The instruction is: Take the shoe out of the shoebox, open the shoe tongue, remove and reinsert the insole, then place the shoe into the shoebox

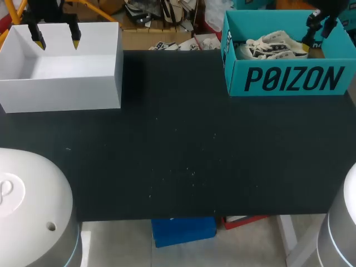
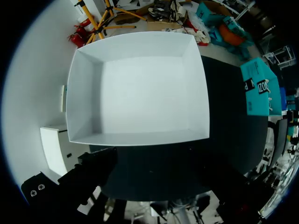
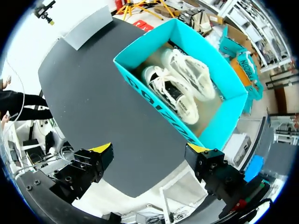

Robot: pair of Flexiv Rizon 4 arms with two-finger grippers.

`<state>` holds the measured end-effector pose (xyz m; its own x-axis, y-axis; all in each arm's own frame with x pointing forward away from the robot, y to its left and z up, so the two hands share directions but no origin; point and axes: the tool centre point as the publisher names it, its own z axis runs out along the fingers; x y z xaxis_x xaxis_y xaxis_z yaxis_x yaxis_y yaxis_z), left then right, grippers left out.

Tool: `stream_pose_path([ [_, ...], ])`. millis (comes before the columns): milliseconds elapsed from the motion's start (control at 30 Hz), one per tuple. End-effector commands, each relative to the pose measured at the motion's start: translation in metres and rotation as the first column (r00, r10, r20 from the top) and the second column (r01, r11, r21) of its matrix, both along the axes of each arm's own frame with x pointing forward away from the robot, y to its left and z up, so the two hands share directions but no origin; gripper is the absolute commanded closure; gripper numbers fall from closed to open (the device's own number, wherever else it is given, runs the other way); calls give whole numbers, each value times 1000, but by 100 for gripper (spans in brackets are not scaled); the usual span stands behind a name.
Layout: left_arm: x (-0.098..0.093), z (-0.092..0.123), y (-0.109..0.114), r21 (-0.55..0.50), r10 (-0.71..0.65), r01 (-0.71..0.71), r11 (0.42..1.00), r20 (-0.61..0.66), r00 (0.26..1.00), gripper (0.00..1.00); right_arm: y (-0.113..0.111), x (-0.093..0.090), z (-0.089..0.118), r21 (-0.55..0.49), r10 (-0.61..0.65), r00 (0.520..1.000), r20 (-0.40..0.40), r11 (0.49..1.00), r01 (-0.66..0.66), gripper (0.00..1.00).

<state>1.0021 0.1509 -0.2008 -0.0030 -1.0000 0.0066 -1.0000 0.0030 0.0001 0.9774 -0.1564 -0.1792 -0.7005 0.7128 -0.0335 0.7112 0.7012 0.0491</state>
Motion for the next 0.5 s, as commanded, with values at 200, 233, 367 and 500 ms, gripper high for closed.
stream_pose_path([
  [200, -1, 1, -1, 4, 2, -2, 1000, -2, 1000, 0, 15, 11, 5, 75, 818, 573, 40, 570, -818, 0],
  [233, -1, 1, -1, 4, 2, -2, 1000, -2, 1000, 0, 16, 13, 7, 74, 830, 557, 19, 555, -829, 0],
  [367, -1, 1, -1, 4, 2, -2, 1000, -2, 1000, 0, 16, 13, 7, 74, 830, 557, 19, 555, -829, 0],
  [500, -1, 1, -1, 4, 2, -2, 1000, -2, 1000, 0, 16, 13, 7, 74, 830, 557, 19, 555, -829, 0],
])
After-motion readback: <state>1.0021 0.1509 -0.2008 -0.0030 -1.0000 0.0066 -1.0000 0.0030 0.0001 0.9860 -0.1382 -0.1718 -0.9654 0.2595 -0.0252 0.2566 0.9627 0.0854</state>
